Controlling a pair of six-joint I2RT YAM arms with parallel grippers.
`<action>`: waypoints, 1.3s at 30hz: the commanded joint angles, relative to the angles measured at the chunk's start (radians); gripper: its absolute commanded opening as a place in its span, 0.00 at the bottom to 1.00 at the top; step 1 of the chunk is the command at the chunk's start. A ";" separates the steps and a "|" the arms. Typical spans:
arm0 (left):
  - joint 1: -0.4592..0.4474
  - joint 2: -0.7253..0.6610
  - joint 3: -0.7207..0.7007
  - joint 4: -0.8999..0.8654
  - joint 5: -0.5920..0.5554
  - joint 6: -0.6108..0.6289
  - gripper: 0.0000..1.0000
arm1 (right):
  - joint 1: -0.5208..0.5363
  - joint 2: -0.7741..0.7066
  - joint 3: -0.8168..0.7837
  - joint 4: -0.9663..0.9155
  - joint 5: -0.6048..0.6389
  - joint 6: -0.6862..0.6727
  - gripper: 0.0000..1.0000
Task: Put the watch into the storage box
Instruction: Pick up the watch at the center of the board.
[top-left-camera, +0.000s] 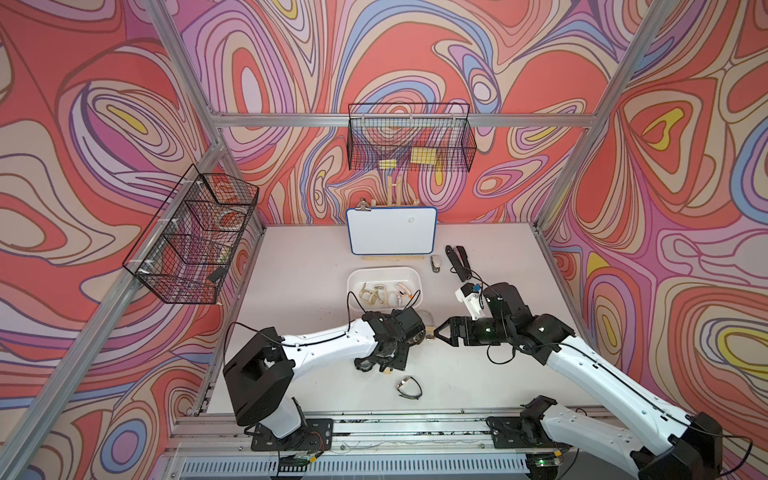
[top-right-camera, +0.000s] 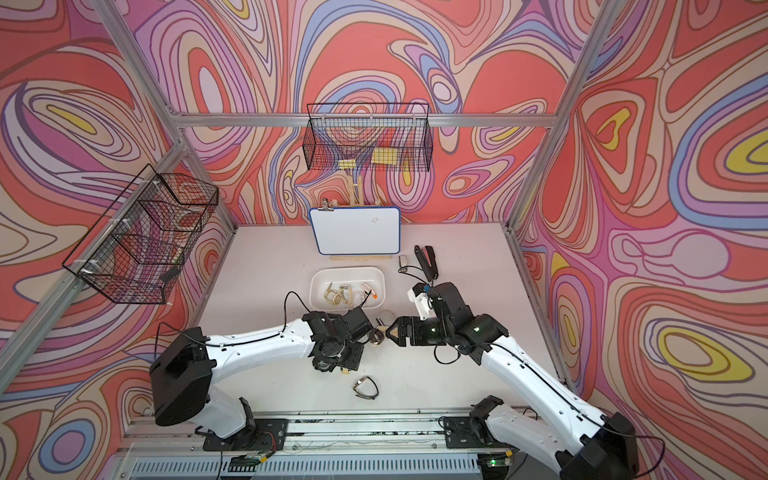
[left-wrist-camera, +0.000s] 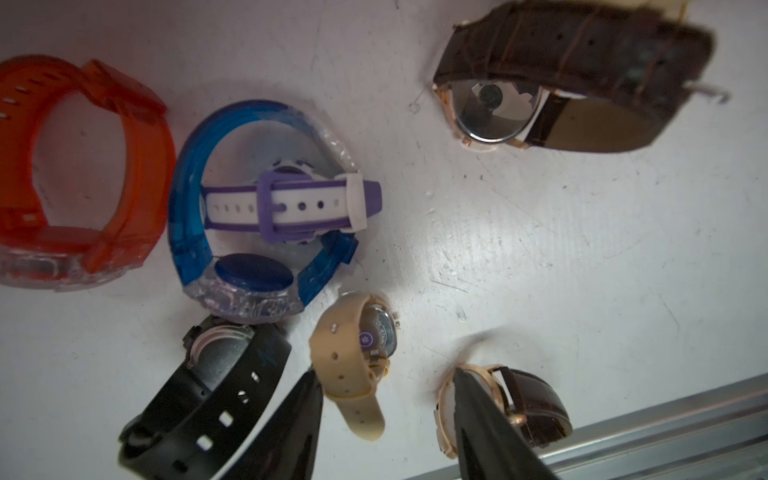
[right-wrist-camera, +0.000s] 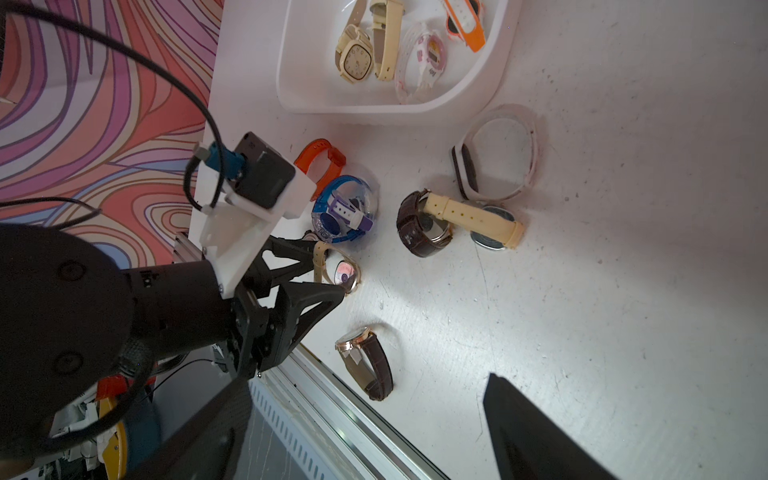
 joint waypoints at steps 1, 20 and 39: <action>0.011 0.030 0.017 -0.035 -0.024 0.008 0.48 | 0.000 0.013 0.002 0.004 0.006 -0.014 0.93; 0.068 -0.213 -0.065 0.087 0.042 0.032 0.19 | 0.001 0.075 0.037 0.089 -0.062 0.017 0.93; 0.143 -0.559 -0.212 0.321 0.170 -0.109 0.19 | 0.136 0.221 -0.080 0.580 -0.220 0.236 0.70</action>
